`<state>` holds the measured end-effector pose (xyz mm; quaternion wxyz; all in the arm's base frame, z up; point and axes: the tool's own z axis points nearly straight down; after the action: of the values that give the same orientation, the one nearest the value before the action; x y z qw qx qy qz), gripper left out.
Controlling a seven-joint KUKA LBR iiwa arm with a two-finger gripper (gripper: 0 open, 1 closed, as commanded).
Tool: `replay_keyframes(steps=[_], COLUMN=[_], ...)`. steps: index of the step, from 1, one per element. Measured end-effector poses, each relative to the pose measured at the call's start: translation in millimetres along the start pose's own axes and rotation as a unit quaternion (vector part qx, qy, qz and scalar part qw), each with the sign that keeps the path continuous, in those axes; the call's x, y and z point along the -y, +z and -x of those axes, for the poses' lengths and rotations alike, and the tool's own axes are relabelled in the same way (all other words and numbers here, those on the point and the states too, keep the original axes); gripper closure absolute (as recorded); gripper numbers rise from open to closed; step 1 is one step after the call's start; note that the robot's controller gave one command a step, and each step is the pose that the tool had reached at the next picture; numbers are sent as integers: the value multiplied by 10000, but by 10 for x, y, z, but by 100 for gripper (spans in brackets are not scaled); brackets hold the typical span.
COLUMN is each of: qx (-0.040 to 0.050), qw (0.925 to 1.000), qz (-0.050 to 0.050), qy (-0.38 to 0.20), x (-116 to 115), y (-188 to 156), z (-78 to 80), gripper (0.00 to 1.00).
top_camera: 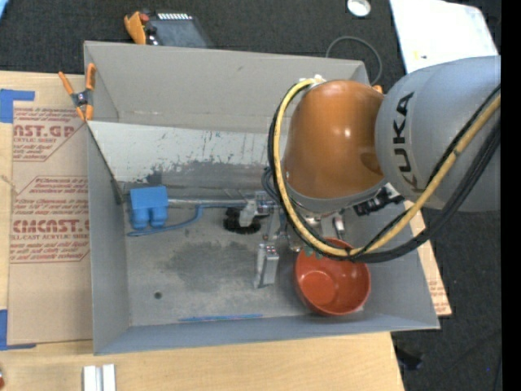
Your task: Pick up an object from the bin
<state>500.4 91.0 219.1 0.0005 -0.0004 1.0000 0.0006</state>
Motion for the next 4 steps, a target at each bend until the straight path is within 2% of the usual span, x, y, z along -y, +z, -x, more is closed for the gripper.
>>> replay_keyframes(steps=[1,2,3,4], qx=[0,42,-24,60], qw=[10000,9999,9998,9990], qz=[0,9,4,10], qy=[0,113,217,438], x=[0,403,609,722], y=[0,526,138,412], z=[0,365,149,295], gripper=[0,0,0,0])
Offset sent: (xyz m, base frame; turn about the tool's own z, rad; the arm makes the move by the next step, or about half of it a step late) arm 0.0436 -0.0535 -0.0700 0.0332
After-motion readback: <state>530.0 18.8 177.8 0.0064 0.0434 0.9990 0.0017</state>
